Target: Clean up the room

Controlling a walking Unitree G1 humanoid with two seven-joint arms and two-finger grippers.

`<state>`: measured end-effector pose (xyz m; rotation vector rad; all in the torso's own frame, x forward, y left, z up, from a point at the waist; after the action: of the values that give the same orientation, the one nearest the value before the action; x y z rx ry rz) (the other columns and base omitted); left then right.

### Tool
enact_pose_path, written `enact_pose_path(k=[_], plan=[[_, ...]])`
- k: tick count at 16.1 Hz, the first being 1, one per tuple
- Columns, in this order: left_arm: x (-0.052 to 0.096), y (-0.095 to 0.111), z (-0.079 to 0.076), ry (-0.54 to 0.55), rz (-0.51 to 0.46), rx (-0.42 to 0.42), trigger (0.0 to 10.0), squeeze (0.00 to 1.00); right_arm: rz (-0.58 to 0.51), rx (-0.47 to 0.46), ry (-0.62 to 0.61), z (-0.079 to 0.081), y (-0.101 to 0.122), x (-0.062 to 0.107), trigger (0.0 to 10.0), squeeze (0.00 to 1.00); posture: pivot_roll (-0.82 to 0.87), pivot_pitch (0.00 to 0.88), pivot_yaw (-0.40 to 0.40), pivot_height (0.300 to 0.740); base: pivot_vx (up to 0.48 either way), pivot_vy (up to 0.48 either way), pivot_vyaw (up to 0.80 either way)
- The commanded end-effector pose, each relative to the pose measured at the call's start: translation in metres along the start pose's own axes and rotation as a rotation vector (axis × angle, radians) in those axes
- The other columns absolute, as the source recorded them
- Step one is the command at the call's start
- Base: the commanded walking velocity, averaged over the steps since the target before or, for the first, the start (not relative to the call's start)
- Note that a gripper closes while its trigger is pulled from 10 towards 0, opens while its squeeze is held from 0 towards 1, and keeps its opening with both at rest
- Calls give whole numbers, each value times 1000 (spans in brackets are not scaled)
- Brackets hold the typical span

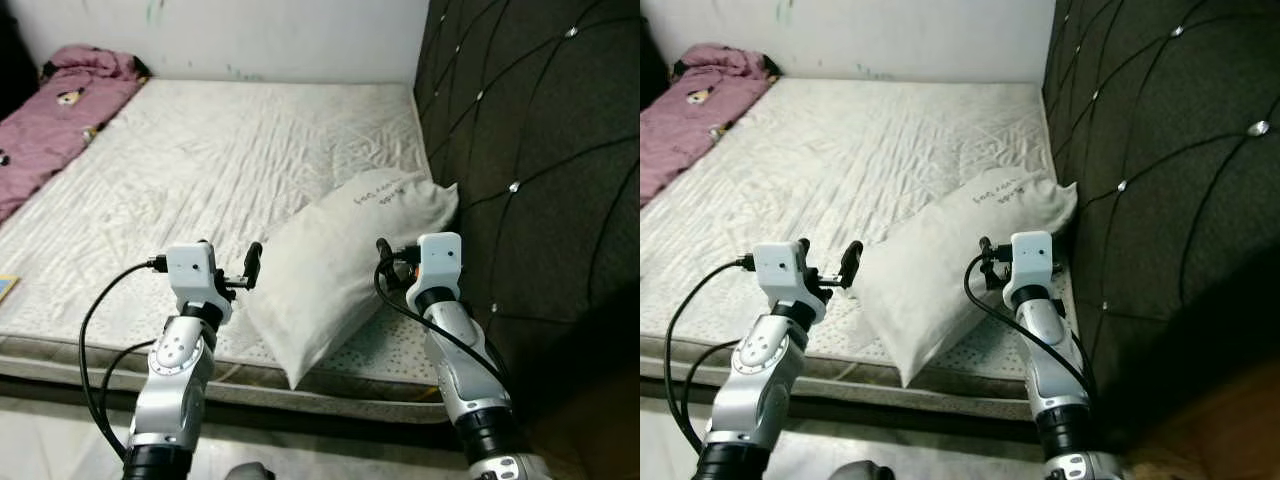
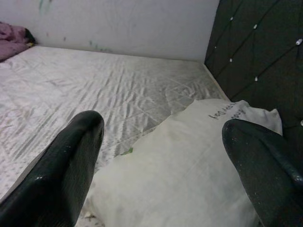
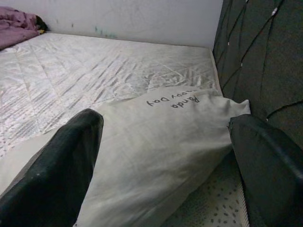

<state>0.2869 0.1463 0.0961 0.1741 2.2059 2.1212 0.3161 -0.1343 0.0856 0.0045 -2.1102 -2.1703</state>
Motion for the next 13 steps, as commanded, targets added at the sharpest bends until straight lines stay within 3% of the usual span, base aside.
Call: enact_pose_path(k=[1,3,7,11,12,13], plan=[[0,5,1,-10,-20,-10,10000,0,-18,7,3,1,7,-2,10000,0,57,7,50,740,360,0,0],[-1,3,1,-6,-8,-9,10000,0,-17,9,3,0,7,-3,10000,0,57,7,50,740,319,0,0],[0,2,3,20,5,-4,10000,0,-14,17,0,0,6,-3,10000,0,59,8,48,740,0,0,0],[5,-1,16,99,73,-48,10000,0,-23,6,-19,-3,9,-1,10000,0,64,10,48,740,0,0,0],[7,2,16,53,28,-32,10000,0,-25,4,-22,-4,10,0,10000,0,65,11,47,740,0,0,0],[9,3,20,85,20,-39,10000,0,-30,-3,-27,-5,11,3,10000,0,66,11,46,740,0,0,0]])
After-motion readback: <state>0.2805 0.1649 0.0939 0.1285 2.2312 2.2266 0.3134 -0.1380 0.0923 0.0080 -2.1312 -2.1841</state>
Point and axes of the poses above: a point about 5 cm out from each wrist's last joint towards the gripper, its own x axis pointing back from the gripper into the wrist, its own y axis along the axis of the wrist's last joint, z = x × y, the point moved 1 cm from there along -x, pointing out of the wrist towards the gripper, and after that the axes turned 5 degrees about -x, right-handed, at the moved point
